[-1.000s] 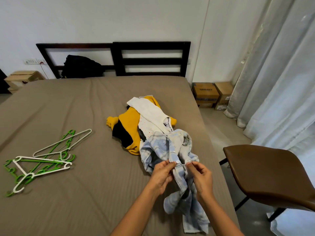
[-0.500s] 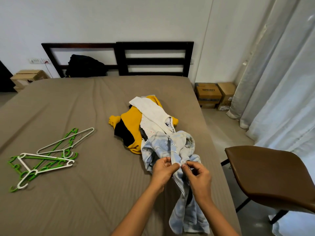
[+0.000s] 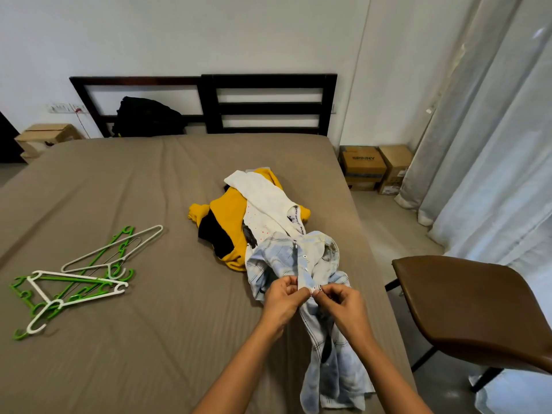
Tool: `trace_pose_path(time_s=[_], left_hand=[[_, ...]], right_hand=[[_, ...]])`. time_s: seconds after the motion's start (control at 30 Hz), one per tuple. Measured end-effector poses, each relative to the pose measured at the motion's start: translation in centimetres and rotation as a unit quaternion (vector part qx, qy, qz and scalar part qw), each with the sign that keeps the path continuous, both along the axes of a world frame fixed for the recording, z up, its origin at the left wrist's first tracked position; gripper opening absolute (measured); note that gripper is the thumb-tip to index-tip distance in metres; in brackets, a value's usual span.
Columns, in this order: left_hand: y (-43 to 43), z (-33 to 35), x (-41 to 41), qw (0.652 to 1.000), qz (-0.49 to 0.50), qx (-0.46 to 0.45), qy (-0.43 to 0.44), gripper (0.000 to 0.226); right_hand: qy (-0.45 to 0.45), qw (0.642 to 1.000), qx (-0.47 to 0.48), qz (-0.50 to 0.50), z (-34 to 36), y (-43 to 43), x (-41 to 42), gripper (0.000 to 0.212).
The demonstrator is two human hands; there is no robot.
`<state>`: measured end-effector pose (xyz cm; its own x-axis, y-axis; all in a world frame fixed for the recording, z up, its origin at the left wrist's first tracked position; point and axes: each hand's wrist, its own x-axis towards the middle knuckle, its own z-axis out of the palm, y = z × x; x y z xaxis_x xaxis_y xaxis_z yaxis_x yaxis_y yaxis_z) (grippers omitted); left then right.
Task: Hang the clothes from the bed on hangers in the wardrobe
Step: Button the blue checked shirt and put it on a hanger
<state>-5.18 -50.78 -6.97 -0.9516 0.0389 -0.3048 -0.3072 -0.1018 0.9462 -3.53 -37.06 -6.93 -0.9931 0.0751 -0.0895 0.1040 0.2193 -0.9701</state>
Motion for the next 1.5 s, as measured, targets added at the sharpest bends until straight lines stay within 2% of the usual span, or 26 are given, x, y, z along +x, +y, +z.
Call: trace_pose_path(time_s=[0.07, 0.3, 0.43, 0.5, 0.67, 0.8, 0.97, 1.1, 1.2, 1.3, 1.4, 1.5], left_hand=[[-0.1, -0.2, -0.1, 0.999, -0.007, -0.031, 0.005, 0.013], [-0.5, -0.8, -0.9, 0.981, -0.063, -0.181, 0.009, 0.030], [-0.3, -0.7, -1.1, 0.961, -0.055, -0.269, 0.041, 0.018], [-0.1, -0.7, -1.0, 0.958, -0.045, -0.281, 0.047, 0.016], [0.2, -1.0, -0.9, 0.964, -0.050, -0.260, 0.029, 0.021], [0.2, -1.0, -1.0, 0.965, -0.045, -0.257, 0.010, 0.027], [0.5, -1.1, -0.8, 0.966, -0.019, -0.259, -0.012, 0.021], [0.6, -1.3, -0.2, 0.962, 0.013, -0.273, -0.024, 0.017], [0.8, -1.1, 0.2, 0.968, 0.035, -0.242, -0.057, 0.014], [1.2, -0.9, 0.3, 0.979, 0.066, -0.165, -0.095, 0.026], [1.3, -0.9, 0.2, 0.986, 0.070, -0.079, -0.130, 0.023], [1.3, -0.8, 0.1, 0.986, 0.059, -0.048, -0.149, 0.018]], right_hand=[[-0.001, 1.000, 0.013, 0.006, -0.1, 0.1, 0.0, 0.012], [0.008, 0.996, 0.085, 0.002, -0.1, 0.1, 0.3, 0.016], [0.006, 0.989, 0.147, -0.029, -0.2, -0.4, 0.7, 0.014], [0.004, 0.989, 0.139, -0.058, -0.2, -0.6, 0.9, 0.011], [0.012, 0.989, 0.098, -0.107, -0.5, -1.1, 1.3, 0.012], [0.007, 0.988, 0.100, -0.115, -0.7, -1.1, 1.6, 0.010], [0.044, 0.975, 0.203, -0.085, -0.8, -1.7, 2.1, 0.005], [0.067, 0.956, 0.284, -0.004, -1.5, -1.4, 2.1, 0.031], [0.079, 0.941, 0.326, 0.040, -1.8, -1.2, 1.8, 0.035], [0.080, 0.937, 0.338, 0.027, -2.0, -1.2, 1.6, 0.033], [0.077, 0.936, 0.342, 0.014, -2.0, -1.3, 1.6, 0.019], [0.094, 0.932, 0.350, -0.020, -1.2, -1.5, 2.1, 0.011]])
